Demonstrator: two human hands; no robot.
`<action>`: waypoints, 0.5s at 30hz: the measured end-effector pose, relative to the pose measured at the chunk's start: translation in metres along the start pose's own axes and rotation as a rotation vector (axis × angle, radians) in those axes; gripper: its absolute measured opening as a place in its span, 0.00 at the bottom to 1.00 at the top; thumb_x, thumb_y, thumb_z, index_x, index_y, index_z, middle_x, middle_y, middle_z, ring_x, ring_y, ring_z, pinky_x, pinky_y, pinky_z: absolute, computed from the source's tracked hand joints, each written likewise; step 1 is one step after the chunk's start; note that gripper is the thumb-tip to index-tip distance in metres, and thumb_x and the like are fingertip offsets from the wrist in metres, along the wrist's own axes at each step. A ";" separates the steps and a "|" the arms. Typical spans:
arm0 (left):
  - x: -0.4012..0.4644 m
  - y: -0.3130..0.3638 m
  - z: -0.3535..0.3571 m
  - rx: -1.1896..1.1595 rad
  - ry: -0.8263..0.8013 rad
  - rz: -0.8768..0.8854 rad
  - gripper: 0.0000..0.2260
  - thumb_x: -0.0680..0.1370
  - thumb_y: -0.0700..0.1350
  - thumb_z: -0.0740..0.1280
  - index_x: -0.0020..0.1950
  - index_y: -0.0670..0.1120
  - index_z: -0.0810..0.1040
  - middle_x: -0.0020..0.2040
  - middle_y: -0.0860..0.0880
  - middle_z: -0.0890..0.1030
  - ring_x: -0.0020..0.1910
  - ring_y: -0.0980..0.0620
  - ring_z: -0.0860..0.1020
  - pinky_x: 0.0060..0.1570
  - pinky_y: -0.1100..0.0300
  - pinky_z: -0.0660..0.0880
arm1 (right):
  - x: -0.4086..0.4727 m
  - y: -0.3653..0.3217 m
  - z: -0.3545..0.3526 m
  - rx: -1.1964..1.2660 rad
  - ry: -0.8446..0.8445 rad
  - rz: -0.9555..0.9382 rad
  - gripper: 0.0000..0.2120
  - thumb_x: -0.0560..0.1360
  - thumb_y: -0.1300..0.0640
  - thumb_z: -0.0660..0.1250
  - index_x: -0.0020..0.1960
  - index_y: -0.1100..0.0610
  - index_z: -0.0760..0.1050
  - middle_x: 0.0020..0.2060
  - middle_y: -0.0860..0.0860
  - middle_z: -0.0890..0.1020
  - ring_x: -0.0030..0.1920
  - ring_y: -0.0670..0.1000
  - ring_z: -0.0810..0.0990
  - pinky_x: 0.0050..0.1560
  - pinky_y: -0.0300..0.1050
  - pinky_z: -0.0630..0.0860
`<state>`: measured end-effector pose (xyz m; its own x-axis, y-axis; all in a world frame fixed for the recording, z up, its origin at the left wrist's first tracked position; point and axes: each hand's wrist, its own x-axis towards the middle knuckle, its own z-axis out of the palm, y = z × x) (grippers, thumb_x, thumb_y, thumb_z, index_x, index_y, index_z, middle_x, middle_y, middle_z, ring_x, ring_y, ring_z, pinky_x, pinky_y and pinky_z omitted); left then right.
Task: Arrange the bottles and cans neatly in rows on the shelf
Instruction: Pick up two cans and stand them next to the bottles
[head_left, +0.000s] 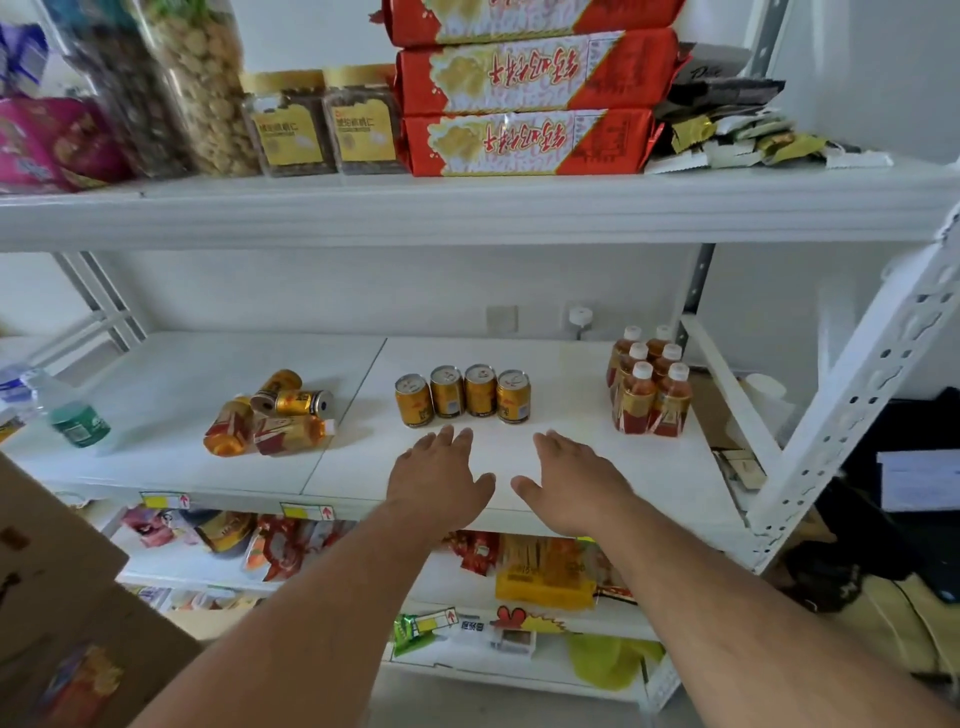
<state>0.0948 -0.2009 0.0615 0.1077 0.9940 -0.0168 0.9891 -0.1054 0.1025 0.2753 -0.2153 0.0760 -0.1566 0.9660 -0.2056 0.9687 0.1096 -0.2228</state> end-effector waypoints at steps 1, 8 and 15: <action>0.000 -0.006 -0.001 -0.003 -0.001 0.005 0.35 0.77 0.64 0.57 0.80 0.50 0.55 0.80 0.47 0.56 0.77 0.45 0.57 0.70 0.46 0.60 | 0.001 -0.006 0.002 0.002 0.001 0.013 0.36 0.82 0.37 0.54 0.82 0.53 0.47 0.82 0.52 0.51 0.80 0.57 0.53 0.75 0.56 0.58; 0.003 -0.068 -0.004 -0.013 -0.010 0.075 0.35 0.77 0.64 0.56 0.80 0.50 0.54 0.80 0.47 0.56 0.77 0.45 0.57 0.70 0.46 0.60 | 0.011 -0.061 0.017 0.016 0.004 0.085 0.38 0.81 0.36 0.54 0.82 0.54 0.46 0.82 0.53 0.50 0.79 0.57 0.54 0.75 0.55 0.59; 0.007 -0.117 -0.001 -0.022 -0.026 0.125 0.35 0.77 0.64 0.56 0.80 0.50 0.54 0.80 0.47 0.55 0.77 0.45 0.57 0.70 0.46 0.60 | 0.019 -0.107 0.033 0.012 0.011 0.161 0.37 0.81 0.36 0.55 0.82 0.54 0.48 0.82 0.53 0.52 0.79 0.58 0.56 0.74 0.56 0.61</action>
<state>-0.0202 -0.1813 0.0502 0.2325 0.9722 -0.0288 0.9655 -0.2271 0.1272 0.1624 -0.2166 0.0645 0.0031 0.9734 -0.2291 0.9788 -0.0499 -0.1987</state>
